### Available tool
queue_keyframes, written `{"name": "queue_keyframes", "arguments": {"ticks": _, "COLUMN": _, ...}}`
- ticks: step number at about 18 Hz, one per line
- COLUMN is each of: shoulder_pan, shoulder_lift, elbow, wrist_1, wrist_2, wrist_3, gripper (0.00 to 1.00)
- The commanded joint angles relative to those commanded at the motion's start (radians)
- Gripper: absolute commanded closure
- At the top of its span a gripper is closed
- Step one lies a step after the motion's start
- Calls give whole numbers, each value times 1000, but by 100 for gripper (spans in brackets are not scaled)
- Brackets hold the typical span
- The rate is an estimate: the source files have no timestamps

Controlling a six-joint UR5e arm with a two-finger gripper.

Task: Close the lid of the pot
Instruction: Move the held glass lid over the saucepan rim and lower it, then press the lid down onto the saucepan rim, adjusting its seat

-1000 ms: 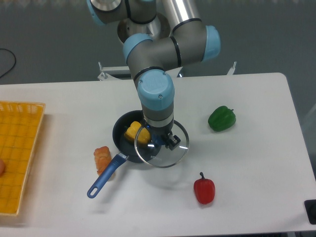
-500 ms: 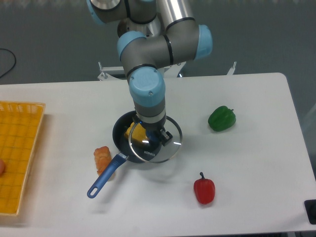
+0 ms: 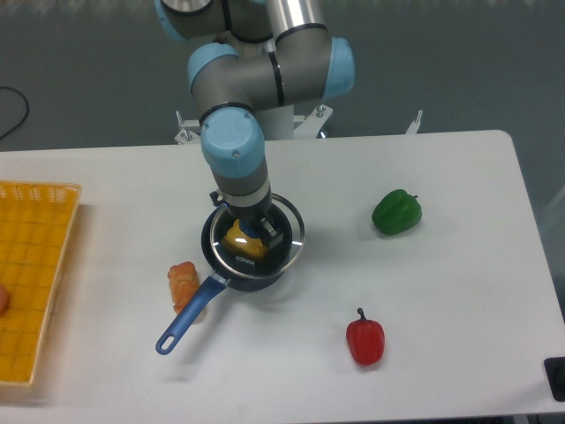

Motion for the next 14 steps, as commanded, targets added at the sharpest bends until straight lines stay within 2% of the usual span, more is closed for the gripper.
{"name": "queue_keyframes", "arguments": {"ticks": 6, "shoulder_pan": -9, "shoulder_lift": 3, "elbow": -14, "wrist_1": 5, "wrist_2": -3, "wrist_3": -11, "gripper": 39}}
{"name": "queue_keyframes", "arguments": {"ticks": 9, "shoulder_pan": -21, "shoulder_lift": -3, "elbow": -15, "wrist_1": 44, "wrist_2": -2, "wrist_3": -23, "gripper": 39}}
{"name": "queue_keyframes", "arguments": {"ticks": 14, "shoulder_pan": -28, "shoulder_lift": -8, "elbow": -17, "wrist_1": 44, "wrist_2": 0, "wrist_3": -35, "gripper": 39}}
